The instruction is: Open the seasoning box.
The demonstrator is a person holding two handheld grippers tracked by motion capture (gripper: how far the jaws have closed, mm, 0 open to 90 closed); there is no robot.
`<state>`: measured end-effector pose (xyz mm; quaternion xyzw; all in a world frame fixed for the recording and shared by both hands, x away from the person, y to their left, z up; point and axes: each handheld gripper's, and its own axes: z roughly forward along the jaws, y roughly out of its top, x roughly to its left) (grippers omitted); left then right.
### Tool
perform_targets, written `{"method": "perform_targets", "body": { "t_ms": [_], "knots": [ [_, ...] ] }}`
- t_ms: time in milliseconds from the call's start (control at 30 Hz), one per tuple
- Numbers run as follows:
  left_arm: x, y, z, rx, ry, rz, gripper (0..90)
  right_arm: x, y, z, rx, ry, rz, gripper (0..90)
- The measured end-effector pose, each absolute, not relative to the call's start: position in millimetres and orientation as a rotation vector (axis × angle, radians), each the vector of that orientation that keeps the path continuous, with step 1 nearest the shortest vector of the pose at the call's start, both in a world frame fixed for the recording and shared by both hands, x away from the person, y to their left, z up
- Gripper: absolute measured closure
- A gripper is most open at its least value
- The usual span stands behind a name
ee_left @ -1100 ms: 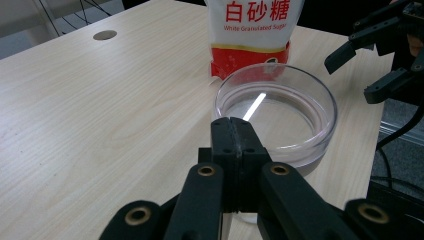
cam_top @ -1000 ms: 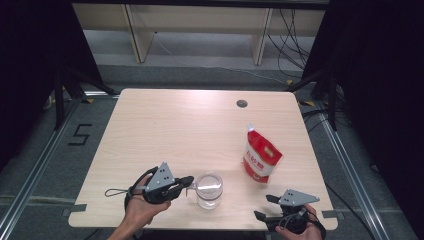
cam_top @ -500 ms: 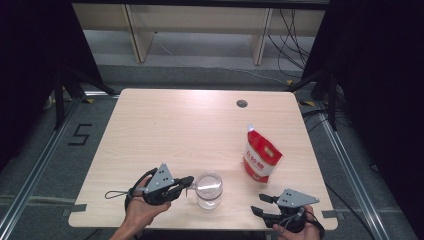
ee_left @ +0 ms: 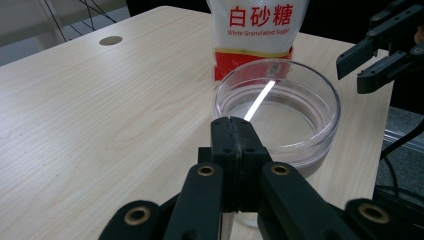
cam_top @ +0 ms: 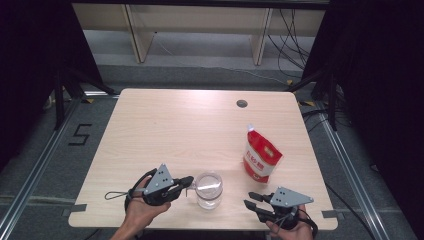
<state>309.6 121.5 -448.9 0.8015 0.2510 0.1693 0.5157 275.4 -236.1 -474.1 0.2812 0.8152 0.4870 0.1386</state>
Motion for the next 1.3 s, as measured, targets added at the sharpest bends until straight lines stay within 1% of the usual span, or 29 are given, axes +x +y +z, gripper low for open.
{"method": "perform_targets", "body": {
  "t_ms": [100, 267, 333, 400, 533, 600, 733, 900, 1033, 1067, 1300],
  "knots": [
    [310, 122, -449, 1.933, 0.591, 0.419, 89.1, 277, -233, -473, 0.782, 2.356, 1.396, 69.5],
    [308, 120, -450, 1.914, 0.623, 0.405, 89.1, 279, -223, -471, 0.730, 2.354, 1.405, 72.7],
    [308, 121, -449, 1.933, 0.595, 0.434, 89.1, 281, -220, -471, 0.711, 2.362, 1.408, 74.7],
    [308, 121, -450, 1.919, 0.616, 0.415, 89.1, 282, -218, -470, 0.704, 2.358, 1.410, 75.4],
    [309, 122, -450, 1.920, 0.609, 0.418, 89.1, 284, -215, -470, 0.681, 2.362, 1.427, 76.6],
    [308, 121, -450, 1.914, 0.625, 0.411, 89.1, 284, -213, -468, 0.699, 2.352, 1.416, 78.0],
    [308, 122, -450, 1.912, 0.615, 0.412, 89.1, 286, -211, -468, 0.704, 2.337, 1.433, 78.8],
    [309, 122, -450, 1.919, 0.589, 0.427, 89.1, 289, -204, -467, 0.673, 2.345, 1.450, 82.1],
    [308, 122, -450, 1.924, 0.599, 0.430, 89.1, 290, -201, -466, 0.686, 2.345, 1.459, 84.7],
    [307, 122, -451, 1.912, 0.622, 0.413, 89.1, 291, -199, -466, 0.675, 2.354, 1.454, 86.3],
    [307, 122, -451, 1.901, 0.623, 0.407, 89.1, 294, -191, -465, 0.674, 2.357, 1.466, 89.5]
  ]
}}
